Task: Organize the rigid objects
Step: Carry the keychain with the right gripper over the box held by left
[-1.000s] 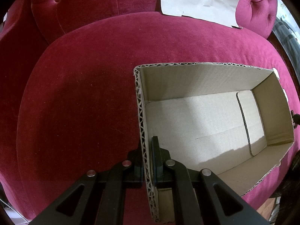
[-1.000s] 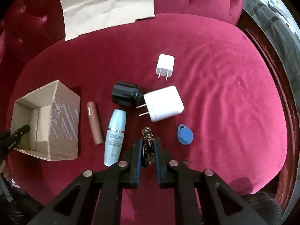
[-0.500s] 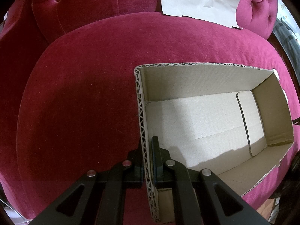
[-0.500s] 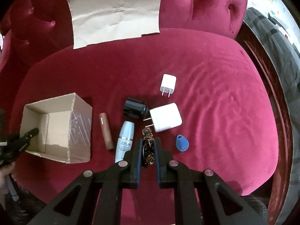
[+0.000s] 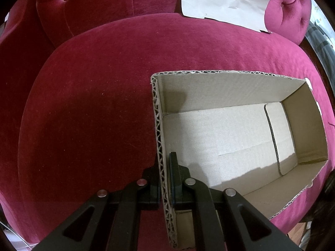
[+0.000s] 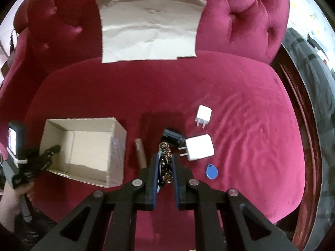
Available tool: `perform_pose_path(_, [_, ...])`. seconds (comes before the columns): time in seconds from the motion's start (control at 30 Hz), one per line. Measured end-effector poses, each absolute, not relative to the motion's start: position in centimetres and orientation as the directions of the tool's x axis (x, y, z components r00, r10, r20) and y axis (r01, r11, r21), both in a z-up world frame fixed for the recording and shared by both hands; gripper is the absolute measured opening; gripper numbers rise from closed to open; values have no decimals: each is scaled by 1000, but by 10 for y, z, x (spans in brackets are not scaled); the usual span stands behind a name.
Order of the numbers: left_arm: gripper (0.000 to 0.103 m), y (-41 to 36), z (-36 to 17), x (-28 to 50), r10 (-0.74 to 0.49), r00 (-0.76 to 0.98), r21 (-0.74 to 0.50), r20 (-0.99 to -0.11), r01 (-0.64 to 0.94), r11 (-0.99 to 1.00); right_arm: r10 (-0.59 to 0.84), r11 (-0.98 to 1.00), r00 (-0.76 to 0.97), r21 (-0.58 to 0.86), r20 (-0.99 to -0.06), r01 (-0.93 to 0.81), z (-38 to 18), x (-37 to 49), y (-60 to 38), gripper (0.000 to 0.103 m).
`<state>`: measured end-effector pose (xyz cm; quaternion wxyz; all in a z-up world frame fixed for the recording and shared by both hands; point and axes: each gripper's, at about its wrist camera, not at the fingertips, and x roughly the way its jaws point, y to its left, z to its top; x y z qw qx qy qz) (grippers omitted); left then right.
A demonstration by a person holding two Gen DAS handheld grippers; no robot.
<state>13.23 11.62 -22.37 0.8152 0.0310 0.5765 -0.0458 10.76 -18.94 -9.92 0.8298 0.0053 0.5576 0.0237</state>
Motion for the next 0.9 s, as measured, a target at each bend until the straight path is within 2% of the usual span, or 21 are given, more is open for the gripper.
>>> perform_pose_path(0.43, [5, 117, -223, 133, -41, 330, -6, -943, 108, 994, 140, 984, 412, 79, -900, -162, -68, 115, -140, 11])
perform_pose_path(0.9, [5, 120, -224, 134, -46, 330, -12, -943, 105, 994, 212, 955, 392, 105, -895, -277, -80, 117, -74, 11])
